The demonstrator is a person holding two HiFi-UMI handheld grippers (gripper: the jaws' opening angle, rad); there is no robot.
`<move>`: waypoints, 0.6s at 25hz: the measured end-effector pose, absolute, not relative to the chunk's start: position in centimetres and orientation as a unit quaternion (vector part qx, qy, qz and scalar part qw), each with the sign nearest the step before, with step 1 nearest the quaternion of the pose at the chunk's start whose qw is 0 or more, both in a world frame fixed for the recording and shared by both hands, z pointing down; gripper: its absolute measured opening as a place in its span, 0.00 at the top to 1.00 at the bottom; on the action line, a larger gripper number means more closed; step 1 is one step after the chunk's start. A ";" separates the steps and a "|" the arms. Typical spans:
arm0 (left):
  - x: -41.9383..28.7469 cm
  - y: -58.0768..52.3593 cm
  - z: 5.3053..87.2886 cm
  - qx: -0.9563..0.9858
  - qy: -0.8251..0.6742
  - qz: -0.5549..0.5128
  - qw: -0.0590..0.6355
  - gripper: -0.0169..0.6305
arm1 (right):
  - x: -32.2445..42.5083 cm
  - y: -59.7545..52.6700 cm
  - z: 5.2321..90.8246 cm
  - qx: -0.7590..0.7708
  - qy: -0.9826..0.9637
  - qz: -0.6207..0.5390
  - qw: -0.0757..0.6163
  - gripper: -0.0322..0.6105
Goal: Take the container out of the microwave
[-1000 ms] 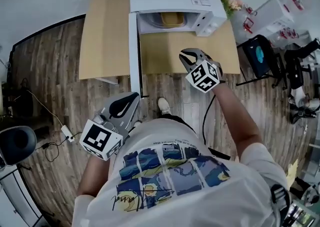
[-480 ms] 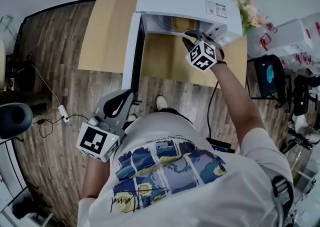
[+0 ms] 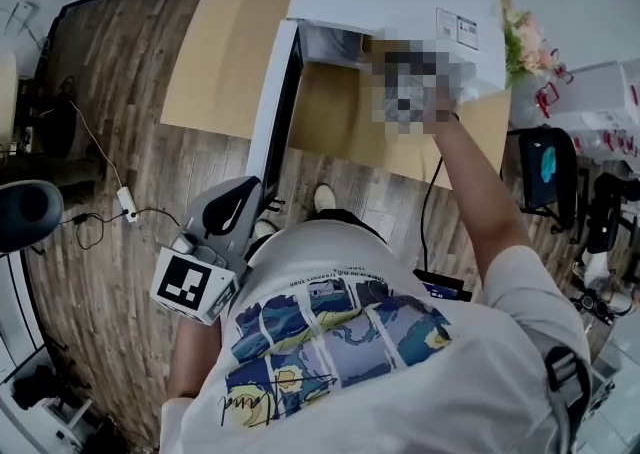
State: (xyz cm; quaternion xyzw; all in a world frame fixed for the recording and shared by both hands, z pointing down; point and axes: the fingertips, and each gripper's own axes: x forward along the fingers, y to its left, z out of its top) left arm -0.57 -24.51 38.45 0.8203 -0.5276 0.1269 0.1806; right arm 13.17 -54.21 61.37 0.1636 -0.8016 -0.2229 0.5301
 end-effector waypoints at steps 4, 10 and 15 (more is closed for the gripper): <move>-1.0 -24.6 38.5 0.817 -0.531 0.126 0.185 0.96 | 13.0 -54.6 61.8 0.159 -0.794 -0.228 0.540 0.89; -1.4 -24.6 38.6 0.817 -0.533 0.123 0.183 0.96 | 13.0 -54.6 61.6 0.160 -0.791 -0.237 0.542 0.92; -1.8 -24.0 38.6 0.819 -0.530 0.122 0.180 0.96 | 13.1 -54.0 61.2 0.158 -0.789 -0.241 0.543 0.92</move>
